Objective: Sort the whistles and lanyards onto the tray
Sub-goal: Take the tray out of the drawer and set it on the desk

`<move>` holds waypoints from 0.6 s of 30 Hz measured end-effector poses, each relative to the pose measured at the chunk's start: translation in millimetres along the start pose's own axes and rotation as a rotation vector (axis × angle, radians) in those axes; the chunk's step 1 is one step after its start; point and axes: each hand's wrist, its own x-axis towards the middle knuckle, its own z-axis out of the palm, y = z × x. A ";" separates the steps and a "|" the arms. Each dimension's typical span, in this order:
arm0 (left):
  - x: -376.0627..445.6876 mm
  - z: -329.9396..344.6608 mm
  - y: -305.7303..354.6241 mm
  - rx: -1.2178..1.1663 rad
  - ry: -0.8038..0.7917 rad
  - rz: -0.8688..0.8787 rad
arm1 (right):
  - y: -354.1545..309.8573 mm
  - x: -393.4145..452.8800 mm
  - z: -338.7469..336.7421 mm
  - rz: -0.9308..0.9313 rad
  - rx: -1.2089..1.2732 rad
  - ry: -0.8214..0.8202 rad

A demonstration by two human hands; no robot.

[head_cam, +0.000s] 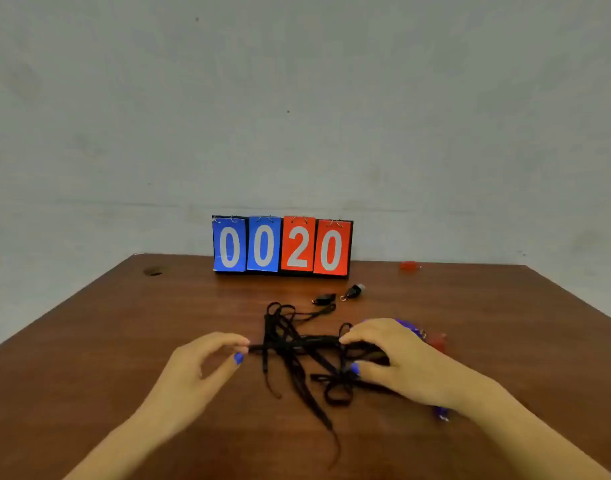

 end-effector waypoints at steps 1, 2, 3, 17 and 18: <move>-12.1 0.7 2.7 0.020 -0.033 -0.002 | -7.4 -16.3 2.0 0.050 0.049 -0.007; -22.3 2.2 10.2 0.058 -0.072 -0.013 | -9.2 -32.3 5.4 0.105 0.112 -0.020; -35.7 6.4 12.3 0.070 -0.095 -0.012 | -9.5 -50.6 12.3 0.137 0.151 -0.026; -110.5 121.8 42.7 0.504 -0.449 0.209 | 65.0 -231.4 121.8 0.299 -0.461 0.194; -116.0 128.3 39.9 0.567 -0.462 0.197 | 71.5 -239.3 129.5 0.311 -0.435 0.280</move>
